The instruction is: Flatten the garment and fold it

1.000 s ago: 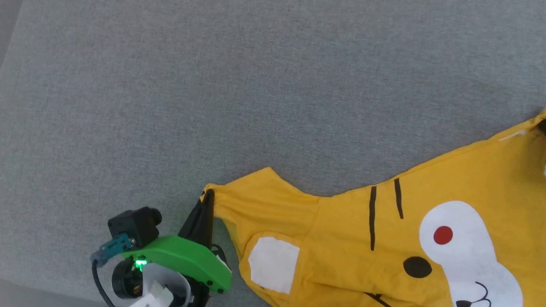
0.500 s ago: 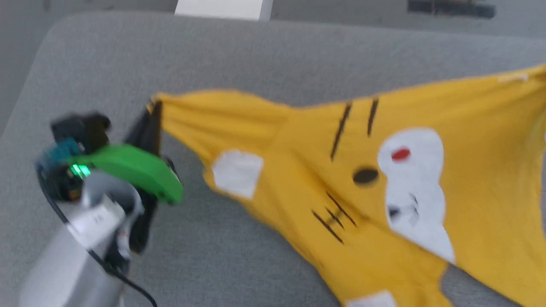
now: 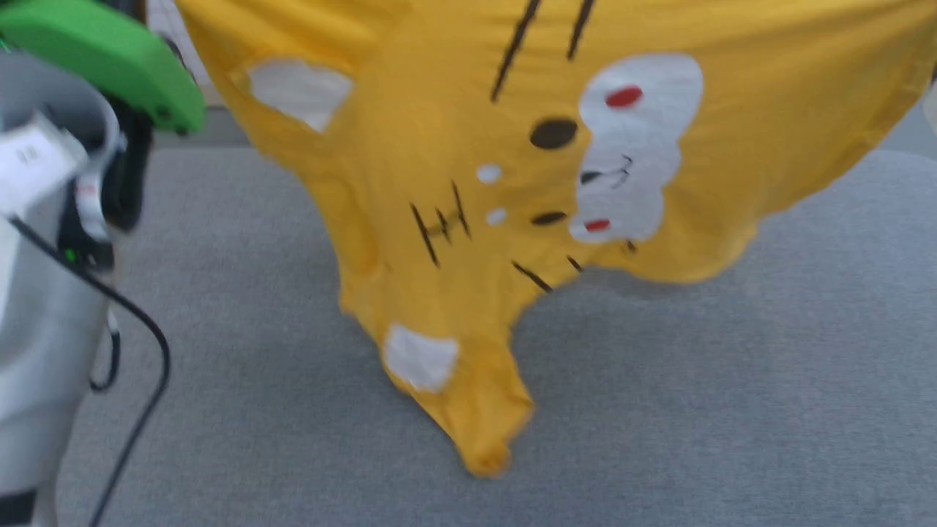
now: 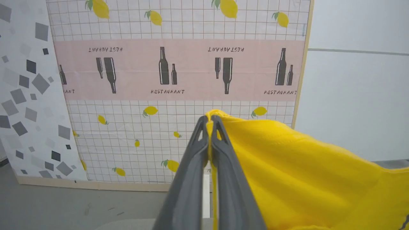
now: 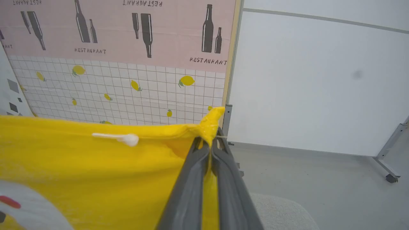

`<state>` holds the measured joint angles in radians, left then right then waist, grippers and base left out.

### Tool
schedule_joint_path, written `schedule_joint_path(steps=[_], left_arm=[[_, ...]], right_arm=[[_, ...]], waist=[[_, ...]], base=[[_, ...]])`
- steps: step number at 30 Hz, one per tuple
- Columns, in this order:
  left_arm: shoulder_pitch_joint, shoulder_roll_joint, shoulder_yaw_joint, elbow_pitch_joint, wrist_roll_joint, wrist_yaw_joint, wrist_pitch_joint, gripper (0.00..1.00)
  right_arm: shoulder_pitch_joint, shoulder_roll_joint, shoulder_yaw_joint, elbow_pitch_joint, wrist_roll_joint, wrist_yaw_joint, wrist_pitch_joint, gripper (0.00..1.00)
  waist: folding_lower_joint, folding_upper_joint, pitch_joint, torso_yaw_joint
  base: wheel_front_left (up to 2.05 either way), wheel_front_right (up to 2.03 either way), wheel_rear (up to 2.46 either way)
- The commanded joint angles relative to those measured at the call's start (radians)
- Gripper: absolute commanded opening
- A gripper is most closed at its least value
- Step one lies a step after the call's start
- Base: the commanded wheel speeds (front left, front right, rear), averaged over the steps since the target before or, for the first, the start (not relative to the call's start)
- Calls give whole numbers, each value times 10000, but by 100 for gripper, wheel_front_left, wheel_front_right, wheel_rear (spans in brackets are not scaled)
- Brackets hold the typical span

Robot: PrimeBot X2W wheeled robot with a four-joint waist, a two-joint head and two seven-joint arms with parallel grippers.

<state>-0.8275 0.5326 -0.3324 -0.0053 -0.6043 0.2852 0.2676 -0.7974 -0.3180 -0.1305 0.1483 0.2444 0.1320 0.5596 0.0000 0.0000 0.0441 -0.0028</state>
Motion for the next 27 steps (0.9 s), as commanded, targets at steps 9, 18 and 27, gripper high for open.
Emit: schedule_joint_path(steps=[9,18,27], left_arm=[[-2597,21,-417,1426,523,-448,736,0],[-4542,-255,-654,2224,648,-427,1773,0],[-6979,-801,-936,3525,1879,38,612,0]], right_arm=[[-1410,317,790,668,-98,-13,87,0],[-2592,420,1240,824,174,-13,938,0],[-4779,867,946,2108,-637,-13,467,0]], waist=[[0,0,-800,-695],[0,0,294,-883],[0,0,2682,-1285]], base=[[0,0,0],[0,0,0],[0,0,0]])
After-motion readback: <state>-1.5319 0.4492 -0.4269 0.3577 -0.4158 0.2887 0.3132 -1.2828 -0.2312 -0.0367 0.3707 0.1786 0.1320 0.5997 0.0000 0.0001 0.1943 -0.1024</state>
